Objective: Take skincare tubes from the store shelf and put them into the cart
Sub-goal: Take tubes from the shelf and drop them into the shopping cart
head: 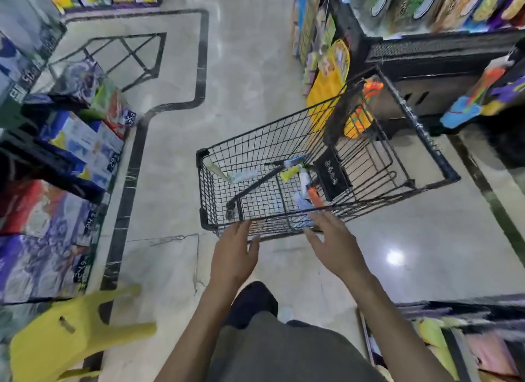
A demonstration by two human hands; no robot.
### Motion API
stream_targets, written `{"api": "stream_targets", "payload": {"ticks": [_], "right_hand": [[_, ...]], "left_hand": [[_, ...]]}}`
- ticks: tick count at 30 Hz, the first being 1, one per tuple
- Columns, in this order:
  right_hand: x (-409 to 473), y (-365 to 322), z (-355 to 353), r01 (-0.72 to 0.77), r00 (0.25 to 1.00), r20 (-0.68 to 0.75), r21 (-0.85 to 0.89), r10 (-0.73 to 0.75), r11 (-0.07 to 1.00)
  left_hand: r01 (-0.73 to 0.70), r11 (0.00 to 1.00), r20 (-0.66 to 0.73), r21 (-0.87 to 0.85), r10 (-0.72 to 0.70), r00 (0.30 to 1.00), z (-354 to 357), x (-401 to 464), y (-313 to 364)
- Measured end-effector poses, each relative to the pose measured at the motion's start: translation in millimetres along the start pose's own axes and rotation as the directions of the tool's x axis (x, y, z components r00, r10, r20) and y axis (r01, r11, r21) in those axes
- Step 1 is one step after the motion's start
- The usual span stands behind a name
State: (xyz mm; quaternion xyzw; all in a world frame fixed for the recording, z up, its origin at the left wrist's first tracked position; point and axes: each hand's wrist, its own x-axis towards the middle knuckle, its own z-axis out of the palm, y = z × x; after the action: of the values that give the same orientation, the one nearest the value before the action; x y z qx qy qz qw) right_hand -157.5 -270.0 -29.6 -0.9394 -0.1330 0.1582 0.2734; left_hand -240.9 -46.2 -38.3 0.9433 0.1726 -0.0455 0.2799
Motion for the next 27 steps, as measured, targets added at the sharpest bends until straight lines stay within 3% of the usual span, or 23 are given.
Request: {"api": "stream_targets", "payload": {"ticks": [8,16,27], "right_hand": [[151.8,1.6,1.7,-0.058,0.994,0.099,0.053,0.052,0.997],[230.7,26.5,10.8,-0.243,0.962,0.150,0.100,0.227,0.965],[362.1,125.0,89.5,-0.423,0.872,0.277,0.015,0.403,0.906]], "left_hand": [[0.123,0.992,0.098,-0.019,-0.121,0.988,18.1,114.8,-13.0],[0.063,0.997,0.317,0.040,-0.072,0.946,50.2,258.9,-3.0],[0.048,0.991,0.499,0.125,-0.105,0.860,192.3,430.1,-13.6]]}}
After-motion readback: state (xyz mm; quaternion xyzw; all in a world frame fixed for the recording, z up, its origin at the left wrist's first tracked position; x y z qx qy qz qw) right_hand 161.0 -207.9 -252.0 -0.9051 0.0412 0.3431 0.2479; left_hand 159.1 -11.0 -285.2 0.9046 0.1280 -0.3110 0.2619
